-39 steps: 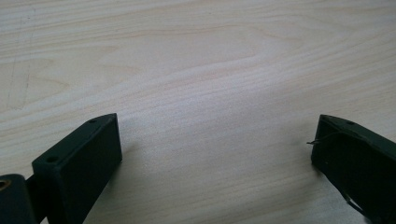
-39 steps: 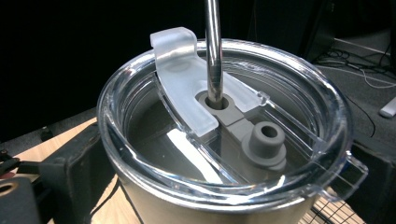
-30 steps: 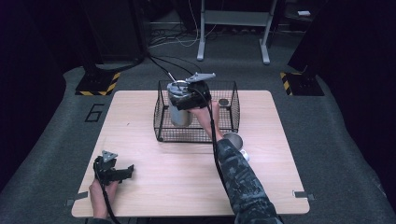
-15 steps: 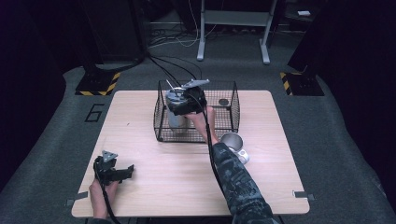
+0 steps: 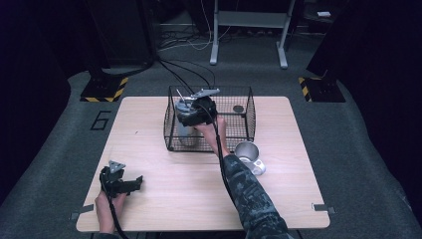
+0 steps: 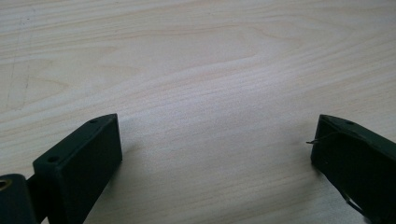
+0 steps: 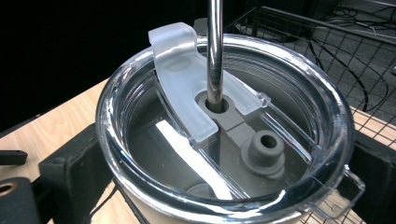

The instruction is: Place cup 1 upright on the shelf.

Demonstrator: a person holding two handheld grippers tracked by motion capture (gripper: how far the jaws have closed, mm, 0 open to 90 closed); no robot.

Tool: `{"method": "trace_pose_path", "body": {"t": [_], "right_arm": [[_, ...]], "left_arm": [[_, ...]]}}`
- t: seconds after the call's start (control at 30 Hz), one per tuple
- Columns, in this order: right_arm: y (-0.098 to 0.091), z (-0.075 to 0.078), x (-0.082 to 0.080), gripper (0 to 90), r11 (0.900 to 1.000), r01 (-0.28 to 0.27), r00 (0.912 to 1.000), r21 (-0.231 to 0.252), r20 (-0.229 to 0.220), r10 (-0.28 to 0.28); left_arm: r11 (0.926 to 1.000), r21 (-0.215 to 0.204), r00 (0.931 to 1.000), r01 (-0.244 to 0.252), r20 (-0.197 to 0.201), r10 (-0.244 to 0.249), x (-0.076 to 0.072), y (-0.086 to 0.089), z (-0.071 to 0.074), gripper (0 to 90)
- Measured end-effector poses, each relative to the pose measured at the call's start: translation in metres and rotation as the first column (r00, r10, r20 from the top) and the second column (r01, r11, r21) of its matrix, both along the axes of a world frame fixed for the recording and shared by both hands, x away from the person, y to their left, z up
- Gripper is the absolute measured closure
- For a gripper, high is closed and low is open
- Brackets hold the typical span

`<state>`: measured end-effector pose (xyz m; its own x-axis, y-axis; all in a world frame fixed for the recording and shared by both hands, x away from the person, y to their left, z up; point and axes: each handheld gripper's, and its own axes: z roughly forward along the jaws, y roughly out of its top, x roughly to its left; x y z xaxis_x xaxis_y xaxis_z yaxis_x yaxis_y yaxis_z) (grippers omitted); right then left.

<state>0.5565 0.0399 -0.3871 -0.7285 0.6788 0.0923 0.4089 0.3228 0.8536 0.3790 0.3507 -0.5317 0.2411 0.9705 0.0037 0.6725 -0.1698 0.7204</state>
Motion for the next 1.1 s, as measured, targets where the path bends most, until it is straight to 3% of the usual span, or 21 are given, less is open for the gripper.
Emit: {"method": "trace_pose_path", "body": {"t": [0.43, 0.9, 1.1], "right_arm": [[0.007, -0.011, 0.0, 3.4, 0.9992, 0.001, 0.9997, -0.039, -0.024, -0.002], [0.006, -0.018, 0.0, 3.3, 0.9978, 0.018, 0.9998, -0.063, -0.009, -0.019], [0.011, -0.016, -0.004, 3.0, 0.9946, 0.009, 1.0, -0.104, 0.001, -0.009]], "left_arm": [[1.0, -0.001, 1.0, 0.001, 0.0, -0.001, 0.0, 0.0, 0.0, 1.9], [1.0, 0.004, 1.0, 0.0, 0.008, 0.0, 0.001, 0.0, 0.0, 1.9], [1.0, 0.002, 1.0, -0.001, 0.009, 0.001, 0.001, 0.0, 0.0, 1.9]]}}
